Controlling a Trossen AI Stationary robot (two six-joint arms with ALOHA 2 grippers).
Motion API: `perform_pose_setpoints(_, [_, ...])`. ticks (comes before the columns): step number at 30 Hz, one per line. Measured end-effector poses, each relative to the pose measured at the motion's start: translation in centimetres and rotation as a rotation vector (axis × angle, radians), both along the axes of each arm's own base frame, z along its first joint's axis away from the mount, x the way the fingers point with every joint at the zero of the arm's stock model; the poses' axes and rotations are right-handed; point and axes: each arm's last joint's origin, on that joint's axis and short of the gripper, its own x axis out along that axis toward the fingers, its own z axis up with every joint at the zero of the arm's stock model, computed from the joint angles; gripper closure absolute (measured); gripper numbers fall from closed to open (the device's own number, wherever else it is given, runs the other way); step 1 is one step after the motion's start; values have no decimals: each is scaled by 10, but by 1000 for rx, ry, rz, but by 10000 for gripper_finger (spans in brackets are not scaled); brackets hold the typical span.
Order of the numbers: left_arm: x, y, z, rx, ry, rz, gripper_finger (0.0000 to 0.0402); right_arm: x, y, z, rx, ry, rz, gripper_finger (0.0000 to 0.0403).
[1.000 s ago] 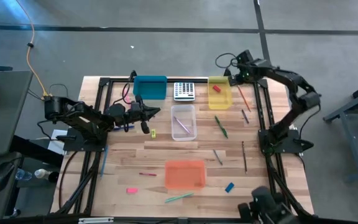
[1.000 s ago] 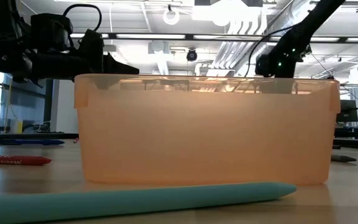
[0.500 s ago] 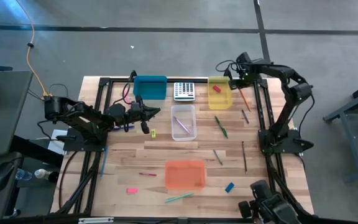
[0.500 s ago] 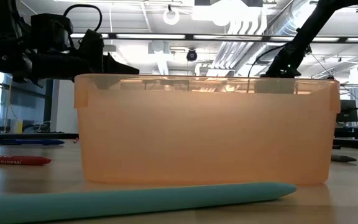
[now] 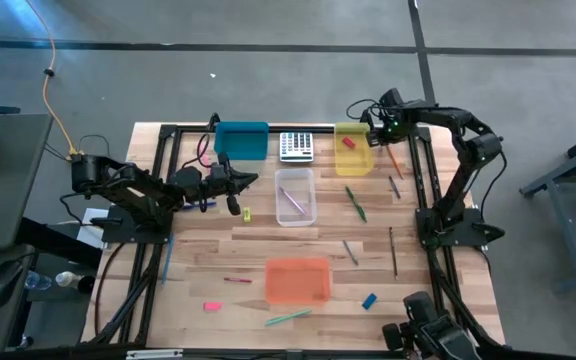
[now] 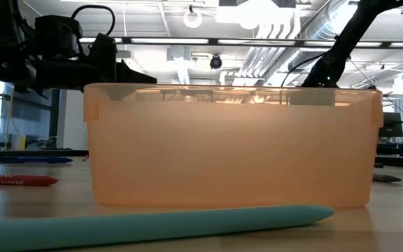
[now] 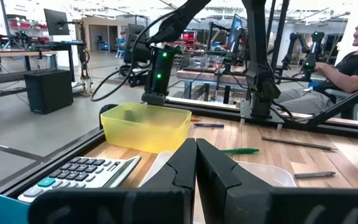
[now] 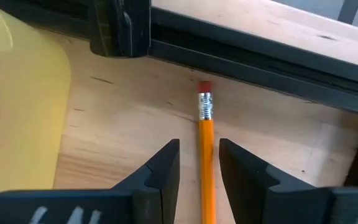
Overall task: Sort crayons/erasers/pens/pencils in bins
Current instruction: Put the yellow pencil into the blue bin
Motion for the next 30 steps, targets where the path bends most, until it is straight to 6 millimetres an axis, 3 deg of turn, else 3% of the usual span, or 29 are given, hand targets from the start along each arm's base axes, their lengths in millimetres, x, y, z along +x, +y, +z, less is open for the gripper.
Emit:
perform_pose_setpoints(11, [0,0,0,0,0,0,401,1,-4,-11,16,12,-11,329])
perform_pose_setpoints(30, [0,0,0,-10,-5,-1,401,4,-5,-15,11,43,-25,332])
